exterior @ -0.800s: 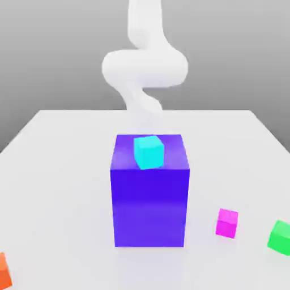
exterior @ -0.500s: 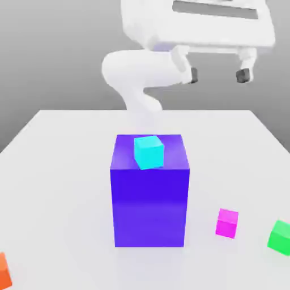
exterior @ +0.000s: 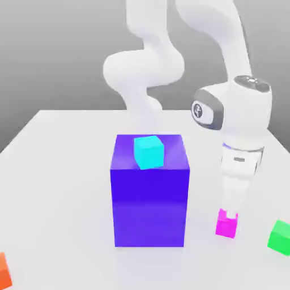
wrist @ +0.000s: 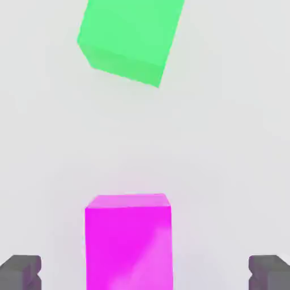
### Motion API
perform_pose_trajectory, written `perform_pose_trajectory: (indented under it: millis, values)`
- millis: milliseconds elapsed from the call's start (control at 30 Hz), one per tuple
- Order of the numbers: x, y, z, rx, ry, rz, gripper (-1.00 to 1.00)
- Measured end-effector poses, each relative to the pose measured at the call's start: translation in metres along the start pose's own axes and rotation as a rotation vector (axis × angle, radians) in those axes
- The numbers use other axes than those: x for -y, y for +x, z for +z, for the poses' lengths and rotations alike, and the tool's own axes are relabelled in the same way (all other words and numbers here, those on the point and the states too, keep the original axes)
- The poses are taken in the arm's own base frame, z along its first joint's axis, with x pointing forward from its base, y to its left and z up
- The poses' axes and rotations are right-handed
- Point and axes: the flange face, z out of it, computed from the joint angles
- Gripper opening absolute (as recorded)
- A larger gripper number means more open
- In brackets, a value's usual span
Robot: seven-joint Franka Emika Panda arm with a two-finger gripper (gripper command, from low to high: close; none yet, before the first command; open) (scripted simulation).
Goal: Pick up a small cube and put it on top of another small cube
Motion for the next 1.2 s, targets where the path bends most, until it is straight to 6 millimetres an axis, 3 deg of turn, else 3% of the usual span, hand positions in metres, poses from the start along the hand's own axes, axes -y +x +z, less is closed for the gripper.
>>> perform_pose_trajectory:
  millis: [100, 133, 367, 567, 700, 900, 967, 1067, 1100, 1200]
  values:
    - [0.000, -0.002, 0.030, 0.003, 0.001, -0.003, 0.00]
    - [0.000, -0.002, 0.037, 0.003, 0.001, -0.003, -1.00]
    - [0.000, -0.003, 0.038, 0.004, 0.000, -0.003, -1.00]
    - [0.000, -0.002, -0.014, 0.004, -0.001, -0.003, -1.00]
    - [0.023, 0.028, -0.037, 0.004, 0.000, -0.164, -1.00]
    - [0.076, 0.083, -0.069, 0.005, 0.002, -0.494, -1.00]
    - [0.085, 0.091, -0.060, 0.005, 0.002, -0.547, -1.00]
    - [0.088, 0.094, -0.022, 0.004, 0.001, -0.562, -1.00]
    - [0.088, 0.093, -0.015, 0.004, 0.001, -0.563, 1.00]
    - [0.088, 0.093, -0.015, 0.004, 0.001, -0.563, 1.00]
